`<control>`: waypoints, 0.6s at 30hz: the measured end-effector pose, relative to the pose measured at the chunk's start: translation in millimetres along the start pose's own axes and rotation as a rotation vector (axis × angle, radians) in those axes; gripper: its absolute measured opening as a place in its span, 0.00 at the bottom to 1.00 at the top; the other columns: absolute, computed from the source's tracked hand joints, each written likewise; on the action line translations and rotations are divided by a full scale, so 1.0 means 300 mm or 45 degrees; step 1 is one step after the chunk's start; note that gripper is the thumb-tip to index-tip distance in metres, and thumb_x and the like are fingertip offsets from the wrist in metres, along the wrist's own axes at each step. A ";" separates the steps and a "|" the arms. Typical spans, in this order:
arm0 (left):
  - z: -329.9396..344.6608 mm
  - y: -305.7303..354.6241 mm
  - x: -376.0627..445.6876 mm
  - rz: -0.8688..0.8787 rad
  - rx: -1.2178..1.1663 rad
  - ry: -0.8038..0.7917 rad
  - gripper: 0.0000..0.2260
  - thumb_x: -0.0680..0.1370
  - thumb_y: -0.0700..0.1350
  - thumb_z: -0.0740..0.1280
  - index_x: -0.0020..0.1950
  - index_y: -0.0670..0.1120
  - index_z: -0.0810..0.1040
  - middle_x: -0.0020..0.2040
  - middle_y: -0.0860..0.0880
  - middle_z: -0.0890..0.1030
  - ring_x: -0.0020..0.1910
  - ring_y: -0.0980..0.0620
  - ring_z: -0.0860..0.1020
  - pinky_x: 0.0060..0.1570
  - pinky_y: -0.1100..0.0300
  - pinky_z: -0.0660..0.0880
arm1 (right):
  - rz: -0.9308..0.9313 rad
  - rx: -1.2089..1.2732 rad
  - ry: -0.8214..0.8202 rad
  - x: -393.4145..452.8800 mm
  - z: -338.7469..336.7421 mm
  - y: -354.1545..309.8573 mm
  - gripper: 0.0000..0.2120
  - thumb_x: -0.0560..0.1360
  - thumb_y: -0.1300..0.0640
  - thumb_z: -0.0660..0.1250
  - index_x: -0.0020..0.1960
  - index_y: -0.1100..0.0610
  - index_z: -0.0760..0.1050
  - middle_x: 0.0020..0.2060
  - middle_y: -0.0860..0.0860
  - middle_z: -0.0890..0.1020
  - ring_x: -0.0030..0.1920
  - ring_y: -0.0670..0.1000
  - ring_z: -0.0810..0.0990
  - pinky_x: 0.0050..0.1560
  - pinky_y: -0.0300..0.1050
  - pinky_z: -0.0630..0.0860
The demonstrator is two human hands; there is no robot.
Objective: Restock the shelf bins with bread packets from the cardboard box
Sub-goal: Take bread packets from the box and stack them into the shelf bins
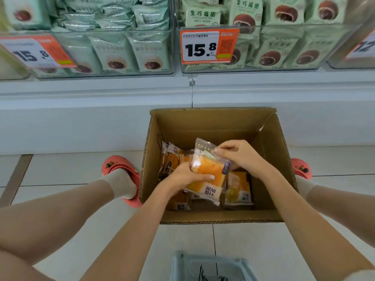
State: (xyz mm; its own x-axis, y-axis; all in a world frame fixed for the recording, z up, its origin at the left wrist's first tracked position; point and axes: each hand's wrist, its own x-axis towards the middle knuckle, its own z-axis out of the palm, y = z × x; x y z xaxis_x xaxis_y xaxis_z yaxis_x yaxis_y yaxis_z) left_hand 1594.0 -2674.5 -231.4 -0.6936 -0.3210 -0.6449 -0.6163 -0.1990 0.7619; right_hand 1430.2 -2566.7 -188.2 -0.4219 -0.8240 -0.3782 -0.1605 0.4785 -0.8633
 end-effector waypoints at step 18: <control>0.002 0.530 -0.197 0.756 -0.886 0.003 0.28 0.73 0.54 0.67 0.70 0.41 0.70 0.63 0.41 0.78 0.61 0.44 0.77 0.61 0.45 0.74 | -0.332 1.007 0.372 -0.215 -0.084 -0.412 0.11 0.76 0.59 0.66 0.58 0.57 0.73 0.51 0.57 0.82 0.54 0.57 0.82 0.50 0.57 0.80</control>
State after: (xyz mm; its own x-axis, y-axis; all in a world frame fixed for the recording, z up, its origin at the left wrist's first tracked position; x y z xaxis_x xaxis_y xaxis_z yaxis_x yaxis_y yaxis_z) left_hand 1536.6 -2686.5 -72.1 -0.8236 -0.5506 -0.1362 0.2057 -0.5137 0.8330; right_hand 1454.8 -2565.2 -48.6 -0.6866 -0.7154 -0.1294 0.3351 -0.1535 -0.9296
